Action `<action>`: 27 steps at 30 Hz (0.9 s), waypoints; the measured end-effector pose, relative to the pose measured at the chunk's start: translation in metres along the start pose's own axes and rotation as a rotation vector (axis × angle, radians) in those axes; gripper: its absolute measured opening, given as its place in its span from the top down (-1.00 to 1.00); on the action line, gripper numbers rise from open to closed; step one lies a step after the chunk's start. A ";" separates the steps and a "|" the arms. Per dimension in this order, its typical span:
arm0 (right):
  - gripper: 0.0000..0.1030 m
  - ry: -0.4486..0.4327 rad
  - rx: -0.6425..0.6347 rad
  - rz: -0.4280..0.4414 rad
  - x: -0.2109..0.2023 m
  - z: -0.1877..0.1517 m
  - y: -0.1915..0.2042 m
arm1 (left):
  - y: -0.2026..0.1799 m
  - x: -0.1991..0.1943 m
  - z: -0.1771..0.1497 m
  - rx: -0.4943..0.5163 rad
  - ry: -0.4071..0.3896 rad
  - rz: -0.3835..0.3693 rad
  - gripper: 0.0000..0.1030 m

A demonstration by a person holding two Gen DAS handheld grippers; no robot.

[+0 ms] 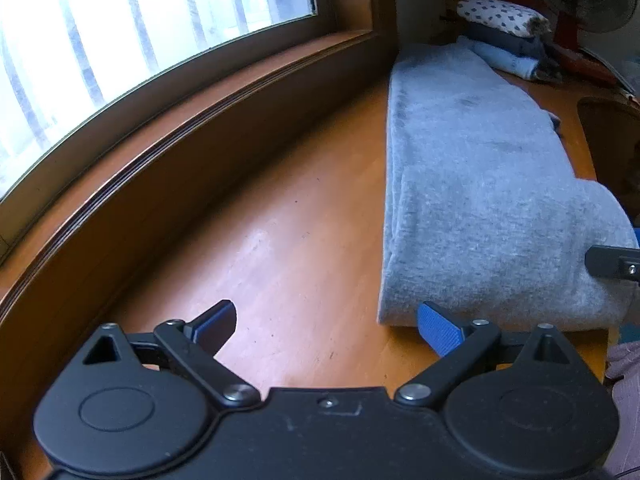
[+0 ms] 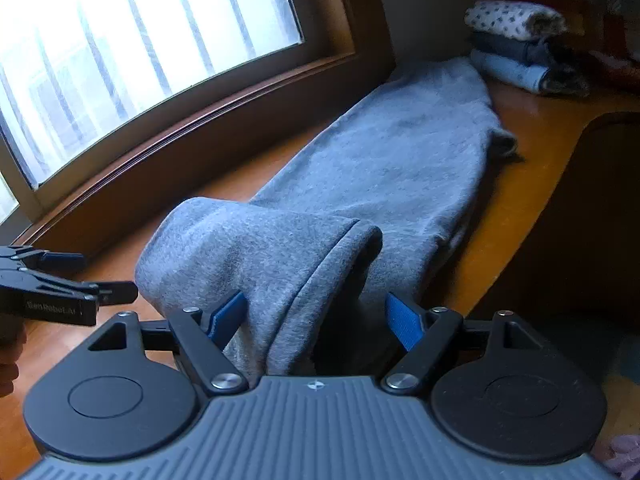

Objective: Fold clothes
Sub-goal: 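Grasp the strip end with the right gripper and roll it over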

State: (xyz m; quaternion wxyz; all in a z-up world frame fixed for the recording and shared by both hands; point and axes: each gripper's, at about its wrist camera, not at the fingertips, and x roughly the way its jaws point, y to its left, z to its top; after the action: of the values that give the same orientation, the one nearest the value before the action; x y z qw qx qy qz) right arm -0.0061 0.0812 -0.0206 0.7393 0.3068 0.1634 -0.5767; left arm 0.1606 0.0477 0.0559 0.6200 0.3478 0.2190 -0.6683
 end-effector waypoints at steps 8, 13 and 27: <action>-0.55 -0.046 0.007 -0.055 -0.028 -0.013 0.006 | 0.001 0.011 -0.016 -0.028 0.018 -0.092 -0.90; -0.56 -0.063 -0.018 -0.042 -0.043 -0.029 0.007 | -0.003 0.020 -0.031 -0.034 0.004 -0.214 -0.90; -0.56 -0.032 -0.082 0.015 -0.013 -0.050 0.016 | -0.020 0.041 -0.045 0.185 -0.084 -0.351 -1.00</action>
State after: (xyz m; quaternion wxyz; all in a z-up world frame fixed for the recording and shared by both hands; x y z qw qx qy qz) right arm 0.0106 0.1254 -0.0462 0.7582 0.2682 0.1727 -0.5686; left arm 0.1506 0.0554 -0.0066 0.4679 0.3315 0.1878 -0.7975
